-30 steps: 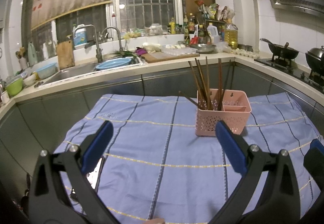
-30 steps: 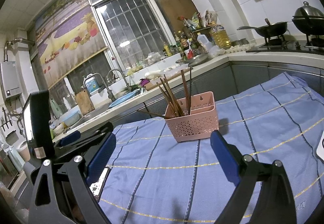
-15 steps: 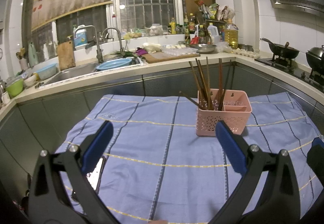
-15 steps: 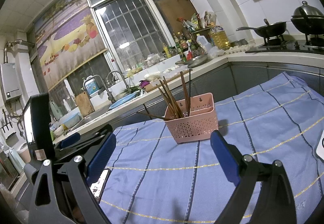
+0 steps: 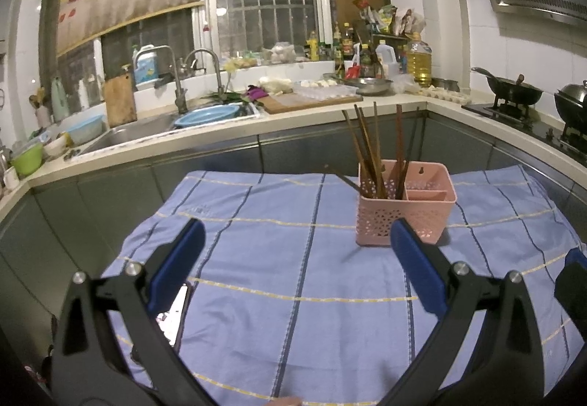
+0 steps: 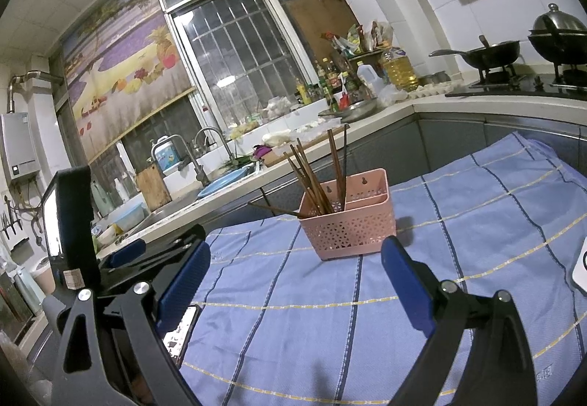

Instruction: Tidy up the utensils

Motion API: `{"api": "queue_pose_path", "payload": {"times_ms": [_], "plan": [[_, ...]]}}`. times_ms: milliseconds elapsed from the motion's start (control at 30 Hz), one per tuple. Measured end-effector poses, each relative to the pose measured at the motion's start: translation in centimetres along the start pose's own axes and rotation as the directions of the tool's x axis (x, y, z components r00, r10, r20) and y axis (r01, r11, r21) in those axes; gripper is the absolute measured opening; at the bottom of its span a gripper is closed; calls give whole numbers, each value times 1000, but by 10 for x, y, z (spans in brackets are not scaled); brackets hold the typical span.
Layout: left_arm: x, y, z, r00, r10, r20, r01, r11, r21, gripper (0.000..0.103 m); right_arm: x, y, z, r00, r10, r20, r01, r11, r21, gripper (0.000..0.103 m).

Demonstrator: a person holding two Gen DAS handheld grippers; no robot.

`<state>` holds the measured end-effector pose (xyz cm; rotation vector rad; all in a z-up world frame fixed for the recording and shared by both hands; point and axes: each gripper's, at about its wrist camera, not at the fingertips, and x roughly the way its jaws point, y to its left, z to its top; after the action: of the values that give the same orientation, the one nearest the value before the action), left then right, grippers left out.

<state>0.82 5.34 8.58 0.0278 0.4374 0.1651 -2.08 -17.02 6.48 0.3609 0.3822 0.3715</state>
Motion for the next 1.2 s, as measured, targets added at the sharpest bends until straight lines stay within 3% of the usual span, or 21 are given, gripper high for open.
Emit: {"api": "queue_pose_path", "payload": {"times_ms": [1200], "plan": [[-2, 5, 3, 1000, 2, -9, -2, 1000, 6, 97, 3, 2, -4, 1000, -1, 15, 1, 1000, 13, 93]]}}
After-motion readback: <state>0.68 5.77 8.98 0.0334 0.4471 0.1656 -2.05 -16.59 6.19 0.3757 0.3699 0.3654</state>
